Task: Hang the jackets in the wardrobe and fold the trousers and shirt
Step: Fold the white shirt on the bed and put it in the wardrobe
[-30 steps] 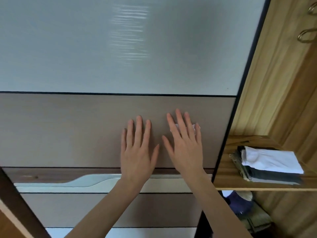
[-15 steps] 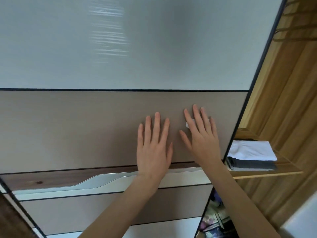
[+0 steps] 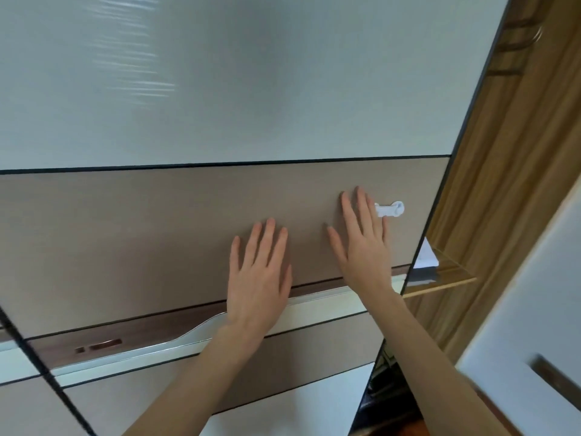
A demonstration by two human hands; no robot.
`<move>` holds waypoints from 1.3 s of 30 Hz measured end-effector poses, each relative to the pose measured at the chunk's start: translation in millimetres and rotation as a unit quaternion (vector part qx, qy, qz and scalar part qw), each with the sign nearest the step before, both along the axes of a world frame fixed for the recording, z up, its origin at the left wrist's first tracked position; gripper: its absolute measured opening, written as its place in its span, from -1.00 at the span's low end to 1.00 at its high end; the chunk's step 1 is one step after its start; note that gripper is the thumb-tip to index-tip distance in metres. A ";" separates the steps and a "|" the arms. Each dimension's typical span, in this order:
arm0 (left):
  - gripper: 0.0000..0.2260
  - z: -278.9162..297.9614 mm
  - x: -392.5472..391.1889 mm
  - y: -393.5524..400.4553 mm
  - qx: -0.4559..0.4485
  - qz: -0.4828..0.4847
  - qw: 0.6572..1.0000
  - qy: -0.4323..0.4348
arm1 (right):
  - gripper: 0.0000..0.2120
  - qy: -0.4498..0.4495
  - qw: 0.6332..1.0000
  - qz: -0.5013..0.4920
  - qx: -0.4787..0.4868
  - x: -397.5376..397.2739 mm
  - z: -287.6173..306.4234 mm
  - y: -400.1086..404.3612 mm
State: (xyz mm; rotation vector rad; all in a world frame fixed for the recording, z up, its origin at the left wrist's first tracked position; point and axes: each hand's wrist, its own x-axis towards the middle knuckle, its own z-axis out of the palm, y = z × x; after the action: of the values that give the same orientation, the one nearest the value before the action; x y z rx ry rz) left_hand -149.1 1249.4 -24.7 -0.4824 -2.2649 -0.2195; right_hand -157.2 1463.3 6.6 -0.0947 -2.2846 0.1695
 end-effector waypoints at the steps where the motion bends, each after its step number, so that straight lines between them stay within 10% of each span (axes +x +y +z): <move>1: -0.45 -3.4 -0.4 3.8 -0.005 -0.007 1.000 -0.003 | -0.39 -0.002 1.000 0.013 0.006 4.4 -2.4 -2.2; 12: -0.39 -27.1 -12.9 61.1 -0.049 -0.047 0.998 -0.009 | -0.28 -0.141 0.989 0.036 0.010 1.7 -44.6 46.1; 39: -0.41 -53.4 -31.3 173.3 -0.012 -0.010 1.000 0.025 | -0.31 -0.108 0.989 0.065 -0.079 -17.1 -32.0 225.7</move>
State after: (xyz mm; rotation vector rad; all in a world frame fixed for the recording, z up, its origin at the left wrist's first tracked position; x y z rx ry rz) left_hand -180.4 1422.7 -78.1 -0.5184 -2.2180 -0.1882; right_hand -174.3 1689.0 -25.4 -0.0472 -2.4917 0.4272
